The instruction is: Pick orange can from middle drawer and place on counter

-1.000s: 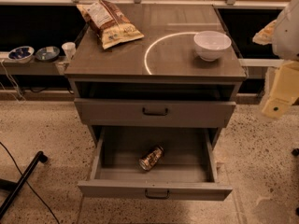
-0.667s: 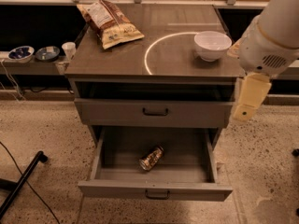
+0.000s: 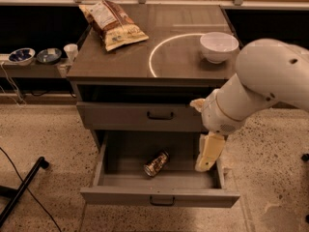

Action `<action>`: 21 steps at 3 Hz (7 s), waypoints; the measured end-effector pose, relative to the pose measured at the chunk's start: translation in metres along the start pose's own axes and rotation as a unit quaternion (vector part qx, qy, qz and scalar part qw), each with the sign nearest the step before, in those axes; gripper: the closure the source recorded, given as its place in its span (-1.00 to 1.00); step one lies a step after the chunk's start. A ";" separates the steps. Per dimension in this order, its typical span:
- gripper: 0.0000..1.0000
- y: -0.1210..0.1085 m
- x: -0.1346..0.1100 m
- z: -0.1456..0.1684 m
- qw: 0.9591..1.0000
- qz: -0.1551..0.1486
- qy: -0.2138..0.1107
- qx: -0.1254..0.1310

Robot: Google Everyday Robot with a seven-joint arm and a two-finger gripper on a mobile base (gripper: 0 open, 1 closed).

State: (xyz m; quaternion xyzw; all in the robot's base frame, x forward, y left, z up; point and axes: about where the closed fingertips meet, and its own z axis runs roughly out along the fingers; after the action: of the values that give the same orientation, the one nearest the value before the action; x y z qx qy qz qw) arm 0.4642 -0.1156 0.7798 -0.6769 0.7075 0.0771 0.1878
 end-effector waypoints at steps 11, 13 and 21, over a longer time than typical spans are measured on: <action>-1.00 -0.045 0.066 0.257 0.955 -0.294 0.042 -0.005; -0.76 -0.058 0.059 0.333 0.938 -0.343 0.011 0.046; 1.00 -0.060 0.053 0.339 0.926 -0.332 -0.146 0.105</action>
Offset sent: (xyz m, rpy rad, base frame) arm 0.0509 -0.0342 -0.1478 -0.3539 0.1812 0.2891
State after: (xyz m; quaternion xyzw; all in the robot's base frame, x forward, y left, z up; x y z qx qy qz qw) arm 0.5777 -0.0460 0.4577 -0.8308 0.4110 0.0340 0.3738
